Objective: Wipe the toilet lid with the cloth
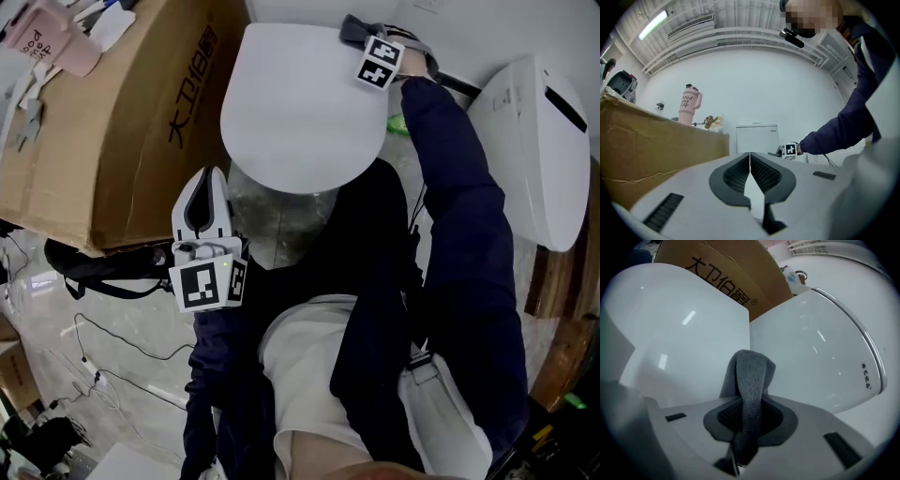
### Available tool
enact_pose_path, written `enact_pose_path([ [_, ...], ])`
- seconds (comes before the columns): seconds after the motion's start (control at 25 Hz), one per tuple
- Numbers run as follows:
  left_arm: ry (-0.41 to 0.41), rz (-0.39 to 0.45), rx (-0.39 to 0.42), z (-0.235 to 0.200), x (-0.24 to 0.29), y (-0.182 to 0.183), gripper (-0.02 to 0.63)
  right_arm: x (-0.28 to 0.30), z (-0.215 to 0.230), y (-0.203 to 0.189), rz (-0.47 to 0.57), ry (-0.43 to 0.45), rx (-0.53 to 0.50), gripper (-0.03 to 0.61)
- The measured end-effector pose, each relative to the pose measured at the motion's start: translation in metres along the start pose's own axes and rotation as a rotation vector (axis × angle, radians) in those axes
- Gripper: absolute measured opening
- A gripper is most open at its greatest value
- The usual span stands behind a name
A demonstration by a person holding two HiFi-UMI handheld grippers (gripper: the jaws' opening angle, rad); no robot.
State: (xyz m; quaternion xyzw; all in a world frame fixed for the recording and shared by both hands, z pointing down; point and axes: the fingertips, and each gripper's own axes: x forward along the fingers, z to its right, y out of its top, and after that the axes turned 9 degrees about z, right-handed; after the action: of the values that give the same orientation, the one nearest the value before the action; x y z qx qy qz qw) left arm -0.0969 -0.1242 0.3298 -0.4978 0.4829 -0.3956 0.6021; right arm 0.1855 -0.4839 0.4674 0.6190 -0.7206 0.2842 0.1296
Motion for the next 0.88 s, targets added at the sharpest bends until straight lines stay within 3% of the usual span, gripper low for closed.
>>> enact_pose_path([
  [0.24,-0.017,-0.005,-0.014,0.001,0.005,-0.006,0.017,-0.02,-0.024,0.007,0.024,0.104,0.058,0.071],
  [0.88,-0.098,0.004,-0.058,0.012,0.014,-0.011,0.017,-0.136,-0.129,0.017,0.003,0.269,-0.001,0.071],
])
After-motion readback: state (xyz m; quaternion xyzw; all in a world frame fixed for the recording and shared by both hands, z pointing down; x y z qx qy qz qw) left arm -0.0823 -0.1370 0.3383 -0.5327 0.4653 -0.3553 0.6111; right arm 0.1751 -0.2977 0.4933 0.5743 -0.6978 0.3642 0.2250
